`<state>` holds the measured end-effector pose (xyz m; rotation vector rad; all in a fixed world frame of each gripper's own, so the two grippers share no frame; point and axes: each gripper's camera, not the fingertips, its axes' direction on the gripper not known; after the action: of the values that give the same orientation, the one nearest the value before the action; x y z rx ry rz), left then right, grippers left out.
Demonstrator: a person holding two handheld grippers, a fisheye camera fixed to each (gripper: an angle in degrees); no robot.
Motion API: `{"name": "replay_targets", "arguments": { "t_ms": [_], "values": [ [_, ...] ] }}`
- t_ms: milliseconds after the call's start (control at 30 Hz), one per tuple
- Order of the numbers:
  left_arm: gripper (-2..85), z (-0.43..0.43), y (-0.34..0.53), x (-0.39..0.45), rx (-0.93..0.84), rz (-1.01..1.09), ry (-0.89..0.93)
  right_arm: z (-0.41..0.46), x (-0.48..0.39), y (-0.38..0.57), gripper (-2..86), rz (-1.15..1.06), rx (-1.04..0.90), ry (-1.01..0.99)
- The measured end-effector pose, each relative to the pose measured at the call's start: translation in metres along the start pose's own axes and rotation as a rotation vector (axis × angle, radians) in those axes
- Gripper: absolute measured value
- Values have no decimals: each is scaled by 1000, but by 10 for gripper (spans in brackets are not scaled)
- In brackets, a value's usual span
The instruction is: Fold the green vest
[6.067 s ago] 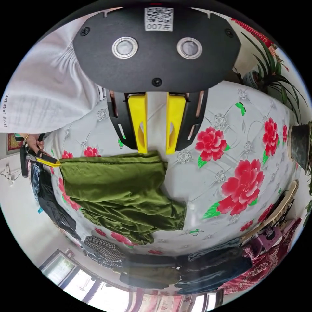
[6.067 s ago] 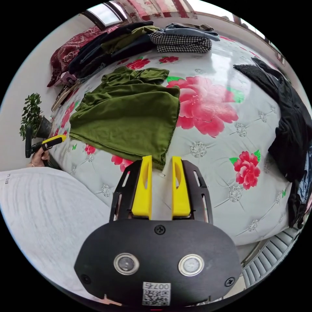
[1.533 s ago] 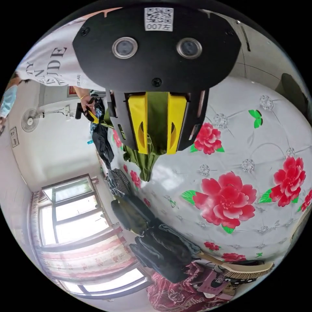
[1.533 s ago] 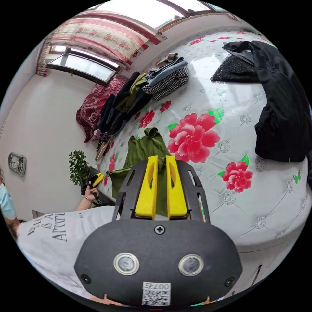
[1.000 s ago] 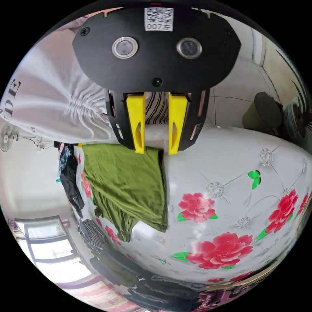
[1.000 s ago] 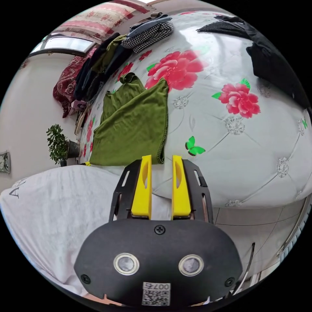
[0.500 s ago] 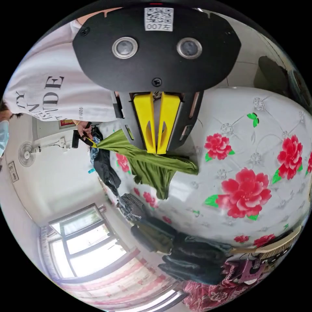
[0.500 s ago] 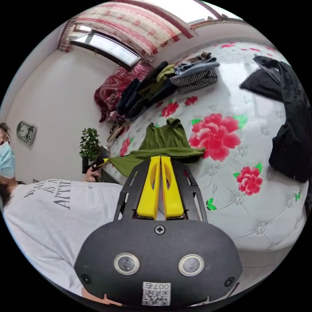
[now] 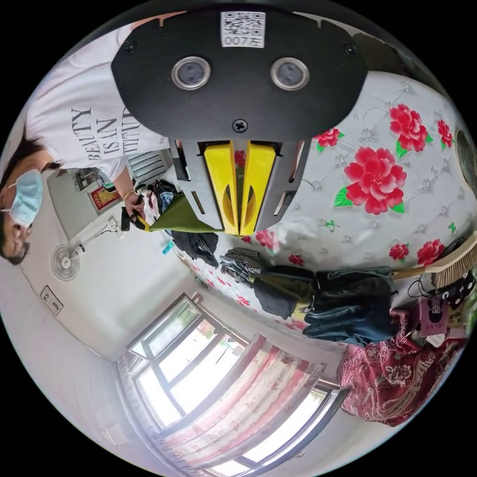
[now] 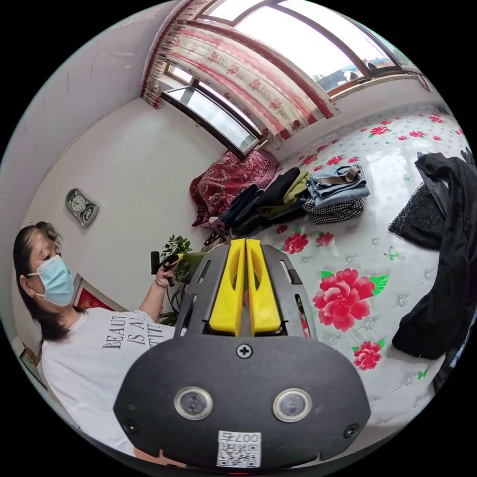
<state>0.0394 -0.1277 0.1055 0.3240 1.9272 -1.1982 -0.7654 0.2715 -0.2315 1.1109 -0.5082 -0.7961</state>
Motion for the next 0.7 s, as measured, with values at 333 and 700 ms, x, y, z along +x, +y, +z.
{"name": "replay_targets", "arguments": {
  "t_ms": [333,700],
  "values": [
    [-10,-4,-109,8,64,21,12,-13,-21,-87,-2,-71,135,5],
    [-10,-17,-45,12,55,116,-35,-12,-21,-22,-2,-222,4,43]
  ]
}}
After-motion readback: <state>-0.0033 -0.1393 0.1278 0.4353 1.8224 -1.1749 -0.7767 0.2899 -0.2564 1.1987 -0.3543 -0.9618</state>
